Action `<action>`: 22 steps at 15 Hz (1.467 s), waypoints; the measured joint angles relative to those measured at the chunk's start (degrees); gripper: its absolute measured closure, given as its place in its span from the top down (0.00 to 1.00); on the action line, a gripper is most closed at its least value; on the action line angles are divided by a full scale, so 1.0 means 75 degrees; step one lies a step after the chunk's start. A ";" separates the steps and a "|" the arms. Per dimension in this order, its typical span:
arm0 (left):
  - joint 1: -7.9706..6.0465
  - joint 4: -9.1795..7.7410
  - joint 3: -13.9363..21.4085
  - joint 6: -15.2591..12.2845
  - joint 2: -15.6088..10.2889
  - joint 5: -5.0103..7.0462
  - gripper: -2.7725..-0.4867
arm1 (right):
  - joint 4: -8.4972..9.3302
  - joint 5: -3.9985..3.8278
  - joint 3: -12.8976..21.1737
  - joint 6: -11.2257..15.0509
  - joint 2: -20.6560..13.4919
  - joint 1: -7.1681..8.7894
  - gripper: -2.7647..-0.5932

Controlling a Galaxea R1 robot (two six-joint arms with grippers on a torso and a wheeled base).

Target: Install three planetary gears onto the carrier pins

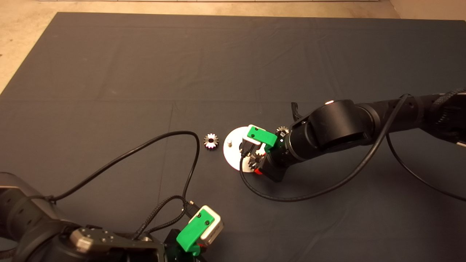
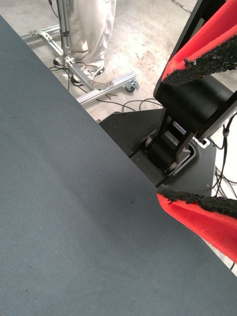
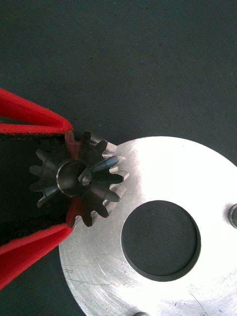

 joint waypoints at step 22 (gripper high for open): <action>0.0000 0.0000 0.0000 0.0000 -0.0035 -0.0007 0.43 | 0.0055 -0.0530 -0.0099 -0.1172 0.0358 0.0041 0.10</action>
